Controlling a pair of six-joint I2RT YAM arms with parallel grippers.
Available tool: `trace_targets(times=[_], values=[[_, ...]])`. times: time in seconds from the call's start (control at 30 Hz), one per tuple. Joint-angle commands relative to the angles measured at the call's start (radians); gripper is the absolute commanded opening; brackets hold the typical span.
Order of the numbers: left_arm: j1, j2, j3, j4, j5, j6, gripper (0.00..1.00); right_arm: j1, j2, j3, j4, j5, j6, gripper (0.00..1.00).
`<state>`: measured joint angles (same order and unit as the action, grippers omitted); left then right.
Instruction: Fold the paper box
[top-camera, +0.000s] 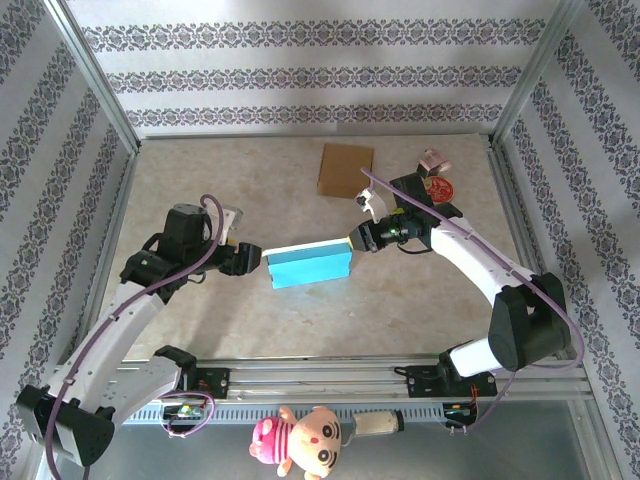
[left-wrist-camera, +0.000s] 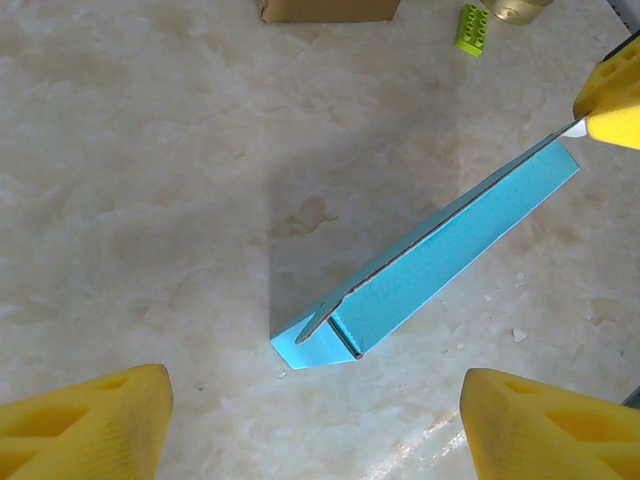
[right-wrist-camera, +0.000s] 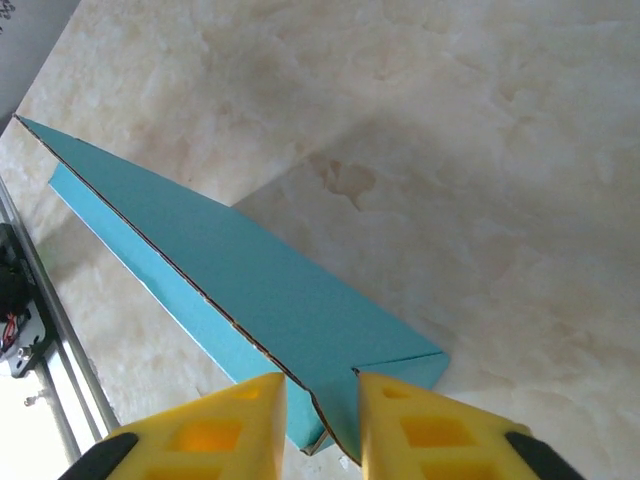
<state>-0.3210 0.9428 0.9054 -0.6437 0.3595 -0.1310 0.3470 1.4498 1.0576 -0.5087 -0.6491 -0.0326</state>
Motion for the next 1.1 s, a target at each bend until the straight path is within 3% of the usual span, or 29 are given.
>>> trace_targets(times=[0.0, 0.33, 0.53, 0.83, 1.07], values=[[-0.005, 0.012, -0.015, 0.036, 0.034, -0.018, 0.76, 0.003, 0.006, -0.007, 0.013, -0.023, -0.011, 0.18], [-0.005, 0.070, -0.025, 0.085, 0.099, -0.069, 0.75, 0.016, 0.007, -0.008, 0.000, -0.020, -0.029, 0.14], [-0.005, 0.115, -0.015, 0.102, 0.078, 0.050, 0.70, 0.023, 0.004, -0.008, -0.004, -0.026, -0.044, 0.12], [-0.005, 0.244, 0.027, 0.144, 0.019, 0.210, 0.51, 0.034, -0.003, -0.006, -0.011, -0.025, -0.063, 0.08], [-0.004, 0.297, 0.063, 0.199, -0.079, 0.241, 0.53, 0.037, -0.008, -0.008, -0.012, -0.038, -0.093, 0.07]])
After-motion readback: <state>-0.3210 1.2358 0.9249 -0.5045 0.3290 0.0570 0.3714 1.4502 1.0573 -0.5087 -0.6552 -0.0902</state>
